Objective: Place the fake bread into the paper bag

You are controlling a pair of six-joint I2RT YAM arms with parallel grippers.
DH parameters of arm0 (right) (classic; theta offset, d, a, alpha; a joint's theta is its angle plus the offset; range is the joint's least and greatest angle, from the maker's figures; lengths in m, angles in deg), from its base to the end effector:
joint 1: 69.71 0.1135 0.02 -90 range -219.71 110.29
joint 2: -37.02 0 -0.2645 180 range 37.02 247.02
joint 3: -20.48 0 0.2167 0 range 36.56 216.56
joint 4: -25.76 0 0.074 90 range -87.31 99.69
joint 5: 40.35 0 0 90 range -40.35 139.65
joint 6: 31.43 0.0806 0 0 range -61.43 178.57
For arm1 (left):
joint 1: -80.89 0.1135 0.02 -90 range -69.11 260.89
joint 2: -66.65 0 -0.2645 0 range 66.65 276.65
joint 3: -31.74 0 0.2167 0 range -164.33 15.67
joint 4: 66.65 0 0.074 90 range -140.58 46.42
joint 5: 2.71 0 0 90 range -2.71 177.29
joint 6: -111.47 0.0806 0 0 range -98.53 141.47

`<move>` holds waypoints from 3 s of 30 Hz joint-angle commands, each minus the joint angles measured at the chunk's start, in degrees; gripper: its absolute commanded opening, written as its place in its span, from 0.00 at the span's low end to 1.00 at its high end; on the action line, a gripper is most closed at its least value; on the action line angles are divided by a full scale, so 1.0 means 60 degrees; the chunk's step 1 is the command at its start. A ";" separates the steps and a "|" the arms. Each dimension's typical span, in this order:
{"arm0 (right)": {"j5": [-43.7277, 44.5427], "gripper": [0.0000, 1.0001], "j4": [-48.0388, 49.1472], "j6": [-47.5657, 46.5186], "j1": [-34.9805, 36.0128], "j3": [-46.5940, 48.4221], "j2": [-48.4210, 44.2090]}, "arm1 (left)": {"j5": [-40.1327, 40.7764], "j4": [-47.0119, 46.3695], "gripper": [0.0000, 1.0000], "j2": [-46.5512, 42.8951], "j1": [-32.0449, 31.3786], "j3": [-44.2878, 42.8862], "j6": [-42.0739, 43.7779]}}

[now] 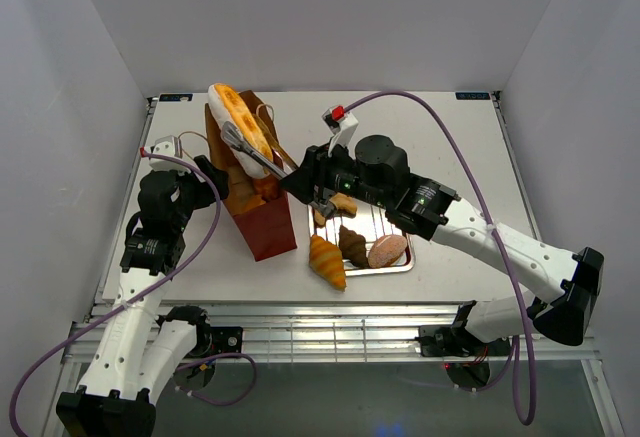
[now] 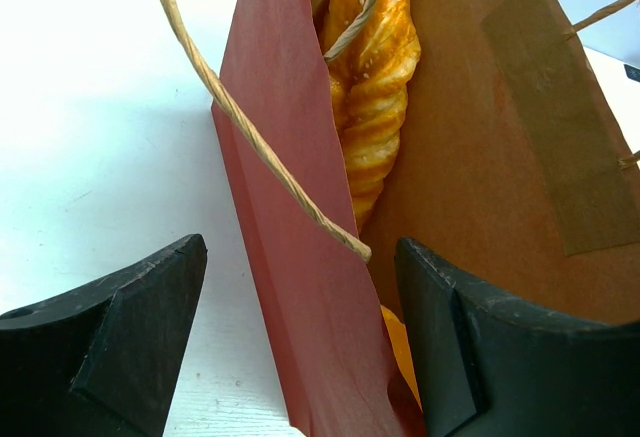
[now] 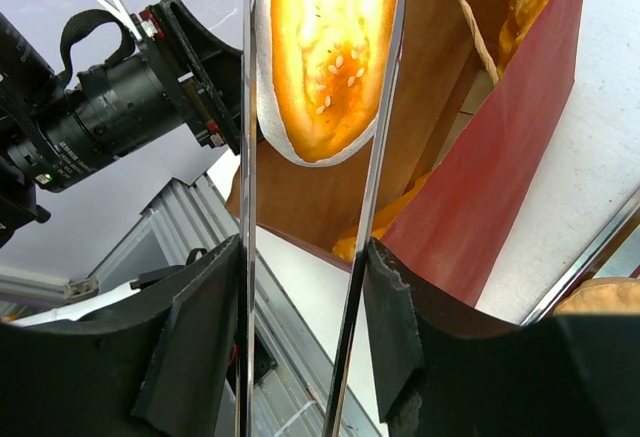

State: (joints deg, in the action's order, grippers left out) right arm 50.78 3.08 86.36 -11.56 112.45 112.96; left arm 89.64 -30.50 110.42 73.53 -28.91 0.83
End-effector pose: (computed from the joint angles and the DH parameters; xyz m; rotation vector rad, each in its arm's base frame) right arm 0.1689 0.2689 0.4120 -0.4594 1.7539 1.0870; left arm 0.1812 -0.0201 0.3084 -0.2494 1.9012 -0.2910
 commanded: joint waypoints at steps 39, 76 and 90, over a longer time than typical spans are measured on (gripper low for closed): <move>0.2389 0.54 0.0283 0.0480 0.0049 -0.3097 -0.4261 | -0.0040 -0.0021 0.86 -0.0059 -0.0063 0.0076 -0.0016; 0.4103 0.61 -0.3761 0.1535 0.3140 -0.6250 -0.4542 | -0.0099 -0.0021 0.86 0.0103 -0.0063 0.0076 -0.0016; 0.4178 0.63 -0.3498 0.1564 0.3492 -0.6116 -0.4176 | -0.0128 -0.0021 0.86 0.0117 -0.0063 0.0062 -0.0031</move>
State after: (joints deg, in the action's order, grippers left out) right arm 74.58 -20.20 95.11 8.83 74.05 87.76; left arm 89.62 -30.48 111.14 73.53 -28.80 0.80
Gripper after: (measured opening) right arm 0.628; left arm 0.863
